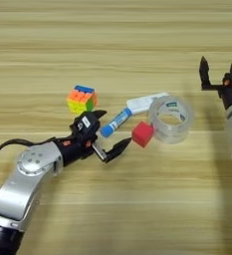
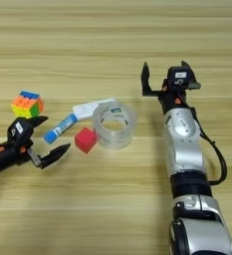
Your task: Move the objects on the table
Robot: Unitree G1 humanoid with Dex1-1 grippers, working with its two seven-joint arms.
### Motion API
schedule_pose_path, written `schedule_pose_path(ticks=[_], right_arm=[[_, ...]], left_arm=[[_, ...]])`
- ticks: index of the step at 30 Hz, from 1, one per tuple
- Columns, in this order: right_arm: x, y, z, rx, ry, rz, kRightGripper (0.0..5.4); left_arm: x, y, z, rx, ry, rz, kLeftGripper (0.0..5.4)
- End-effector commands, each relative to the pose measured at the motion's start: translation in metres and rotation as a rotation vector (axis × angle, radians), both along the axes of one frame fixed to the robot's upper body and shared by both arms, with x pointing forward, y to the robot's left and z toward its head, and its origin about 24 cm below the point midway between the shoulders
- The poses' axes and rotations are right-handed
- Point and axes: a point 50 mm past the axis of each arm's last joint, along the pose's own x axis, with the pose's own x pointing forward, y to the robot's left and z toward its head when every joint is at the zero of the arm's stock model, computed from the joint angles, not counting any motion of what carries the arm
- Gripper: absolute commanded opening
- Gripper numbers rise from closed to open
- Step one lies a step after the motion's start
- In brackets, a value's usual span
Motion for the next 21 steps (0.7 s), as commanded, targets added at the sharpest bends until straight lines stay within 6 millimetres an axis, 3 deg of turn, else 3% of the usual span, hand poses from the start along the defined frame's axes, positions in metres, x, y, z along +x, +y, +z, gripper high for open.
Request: schedule_pose_path(ticks=[1, 13, 21], right_arm=[[0.002, 0.003, 0.006, -0.001, -0.017, 0.002, 5.40], [0.000, 0.002, 0.006, -0.004, -0.019, -0.003, 5.40], [-0.002, 0.001, 0.007, -0.003, -0.026, -0.010, 5.40]], left_arm=[[0.001, -0.007, 0.004, 0.001, -0.014, -0.044, 5.38], [0.017, -0.031, 0.010, -0.032, -0.003, -0.128, 5.38], [0.031, -0.035, 0.001, -0.034, 0.036, -0.098, 5.38]])
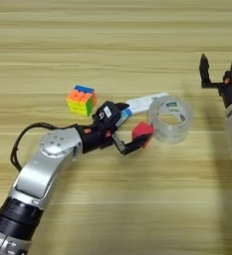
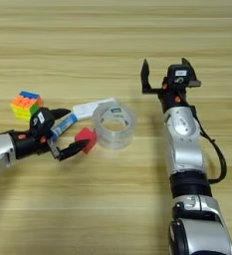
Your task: Move the objects on the table
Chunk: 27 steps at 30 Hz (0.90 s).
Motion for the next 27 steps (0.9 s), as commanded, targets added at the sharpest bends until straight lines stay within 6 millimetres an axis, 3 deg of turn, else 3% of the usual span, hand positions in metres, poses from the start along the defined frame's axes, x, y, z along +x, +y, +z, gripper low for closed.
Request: schedule_pose_path(ticks=[1, 14, 27], right_arm=[[-0.001, 0.000, 0.001, -0.001, 0.005, -0.010, 5.40], [-0.002, 0.000, 0.001, -0.001, 0.008, -0.009, 5.40], [-0.003, 0.001, 0.002, 0.001, 0.006, -0.010, 5.40]], left_arm=[[0.007, 0.000, -0.005, 0.013, 0.026, 0.020, 5.38], [0.004, 0.001, -0.020, 0.041, 0.061, 0.030, 5.38], [-0.002, -0.009, -0.027, 0.056, 0.084, -0.012, 5.38]])
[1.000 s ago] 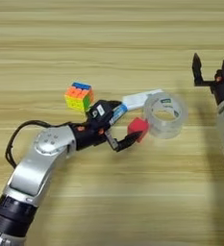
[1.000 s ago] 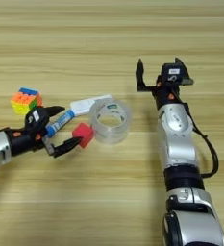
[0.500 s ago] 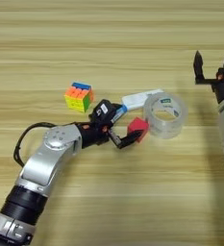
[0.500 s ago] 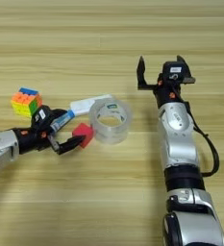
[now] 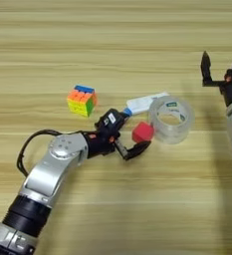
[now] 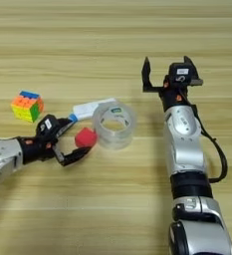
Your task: Move the objects on the table
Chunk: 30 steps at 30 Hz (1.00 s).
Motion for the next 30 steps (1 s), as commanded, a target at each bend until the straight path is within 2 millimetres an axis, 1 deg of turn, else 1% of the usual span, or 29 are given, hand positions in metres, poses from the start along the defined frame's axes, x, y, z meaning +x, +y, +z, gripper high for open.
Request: schedule_pose_path(ticks=[1, 5, 17, 24, 30], right_arm=[[-0.001, 0.001, -0.001, 0.000, 0.016, -0.002, 5.40], [-0.001, 0.002, -0.001, 0.001, 0.016, -0.004, 5.40], [-0.002, 0.002, -0.001, 0.002, 0.014, -0.006, 5.40], [-0.002, 0.002, 0.000, 0.003, 0.012, -0.006, 5.40], [-0.003, 0.002, 0.000, 0.004, 0.010, -0.008, 5.40]], left_arm=[[-0.003, -0.005, -0.003, 0.015, 0.005, -0.022, 5.38], [-0.001, -0.008, -0.007, 0.024, 0.017, -0.026, 5.38], [0.012, -0.006, -0.025, 0.056, 0.065, 0.019, 5.38], [0.018, -0.007, -0.030, 0.048, 0.087, 0.041, 5.38], [0.019, -0.009, -0.032, 0.039, 0.094, 0.043, 5.38]])
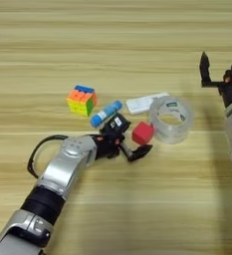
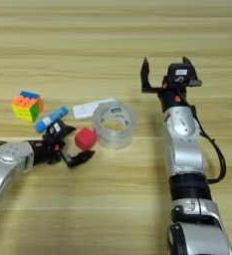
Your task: Move the objects on the table
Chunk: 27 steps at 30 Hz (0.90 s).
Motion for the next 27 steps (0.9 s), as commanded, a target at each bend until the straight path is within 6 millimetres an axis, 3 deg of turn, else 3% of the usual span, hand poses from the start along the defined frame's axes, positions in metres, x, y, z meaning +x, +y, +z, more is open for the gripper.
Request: schedule_pose_path(ticks=[1, 23, 27], right_arm=[[-0.0010, -0.0012, -0.0002, 0.003, 0.008, -0.009, 5.40], [-0.0008, -0.0023, 0.0006, 0.006, 0.004, -0.014, 5.40], [-0.0010, -0.0032, 0.0009, 0.006, 0.003, -0.016, 5.40]], left_arm=[[0.0030, -0.0028, 0.0007, 0.008, -0.008, -0.001, 5.38], [0.0051, -0.0083, -0.0013, -0.004, 0.003, -0.002, 5.38], [0.0049, -0.0084, -0.0017, -0.003, 0.004, 0.001, 5.01]])
